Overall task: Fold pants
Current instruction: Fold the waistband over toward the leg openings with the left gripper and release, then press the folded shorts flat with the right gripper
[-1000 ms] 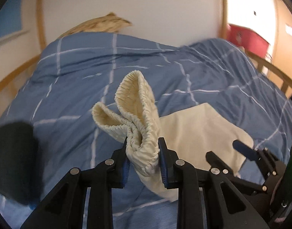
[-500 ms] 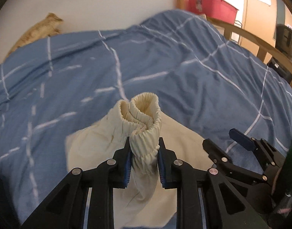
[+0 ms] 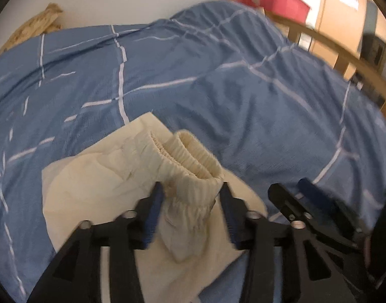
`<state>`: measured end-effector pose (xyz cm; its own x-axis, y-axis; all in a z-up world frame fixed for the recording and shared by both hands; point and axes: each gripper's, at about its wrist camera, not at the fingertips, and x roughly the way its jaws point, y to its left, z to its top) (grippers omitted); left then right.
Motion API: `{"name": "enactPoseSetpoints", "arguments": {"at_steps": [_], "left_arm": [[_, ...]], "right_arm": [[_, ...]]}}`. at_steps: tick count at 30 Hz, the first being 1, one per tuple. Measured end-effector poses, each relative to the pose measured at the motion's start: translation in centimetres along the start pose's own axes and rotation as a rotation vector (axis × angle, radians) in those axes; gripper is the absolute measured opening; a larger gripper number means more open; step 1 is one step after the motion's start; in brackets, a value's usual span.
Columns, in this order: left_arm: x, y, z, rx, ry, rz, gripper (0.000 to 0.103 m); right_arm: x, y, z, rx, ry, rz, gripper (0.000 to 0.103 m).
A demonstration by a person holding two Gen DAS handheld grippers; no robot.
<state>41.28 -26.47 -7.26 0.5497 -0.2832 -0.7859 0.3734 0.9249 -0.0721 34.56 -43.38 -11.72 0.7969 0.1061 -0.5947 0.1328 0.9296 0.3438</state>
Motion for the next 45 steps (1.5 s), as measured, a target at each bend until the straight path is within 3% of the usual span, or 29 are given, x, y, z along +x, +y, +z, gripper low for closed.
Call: {"name": "enactPoseSetpoints", "arguments": {"at_steps": [1, 4, 8, 12, 17, 22, 26, 28, 31, 34, 37, 42, 45], "left_arm": [[-0.8, 0.2, -0.1, -0.015, -0.018, -0.006, 0.065], [-4.0, 0.4, -0.8, -0.013, -0.105, -0.007, 0.069], [-7.9, 1.3, -3.1, 0.044, -0.227, 0.138, 0.076], [-9.0, 3.5, -5.6, 0.066, -0.221, 0.19, 0.076], [-8.9, 6.4, -7.9, 0.022, -0.231, 0.237, 0.076], [-8.4, 8.2, -7.3, -0.018, -0.23, 0.243, 0.076], [-8.4, 9.1, -4.4, -0.002, -0.259, 0.294, 0.076], [-8.4, 9.6, -3.2, 0.018, -0.263, 0.283, 0.076], [-8.4, 11.1, -2.7, -0.061, -0.269, 0.265, 0.077], [-6.9, 12.6, -3.2, -0.116, -0.248, 0.161, 0.08], [-5.8, 12.9, -3.3, -0.129, -0.233, 0.165, 0.08], [-5.1, 12.6, -3.7, -0.115, -0.237, 0.12, 0.08], [-4.6, 12.6, -3.8, -0.115, -0.25, 0.139, 0.08]], "right_arm": [[-0.1, -0.4, 0.0, 0.02, -0.006, 0.006, 0.064], [-0.5, -0.9, 0.1, 0.05, -0.017, 0.021, 0.064], [-1.1, 0.2, -0.2, 0.015, -0.04, 0.034, 0.064], [-2.2, 2.5, -0.7, -0.043, -0.081, 0.107, 0.064], [-3.4, 5.3, -0.4, -0.149, -0.109, 0.114, 0.064], [-2.1, 9.5, 1.2, -0.311, -0.015, 0.135, 0.064], [0.1, 12.8, 2.9, -0.465, 0.083, 0.172, 0.064], [1.6, 13.7, 4.1, -0.489, 0.14, 0.204, 0.061], [3.7, 13.8, 5.9, -0.431, 0.234, 0.267, 0.058], [5.9, 13.2, 7.2, -0.337, 0.307, 0.287, 0.055], [8.0, 12.7, 7.6, -0.266, 0.383, 0.285, 0.05], [9.9, 12.6, 6.2, -0.307, 0.406, 0.234, 0.047], [10.5, 11.6, 5.8, -0.258, 0.417, 0.237, 0.047]]}}
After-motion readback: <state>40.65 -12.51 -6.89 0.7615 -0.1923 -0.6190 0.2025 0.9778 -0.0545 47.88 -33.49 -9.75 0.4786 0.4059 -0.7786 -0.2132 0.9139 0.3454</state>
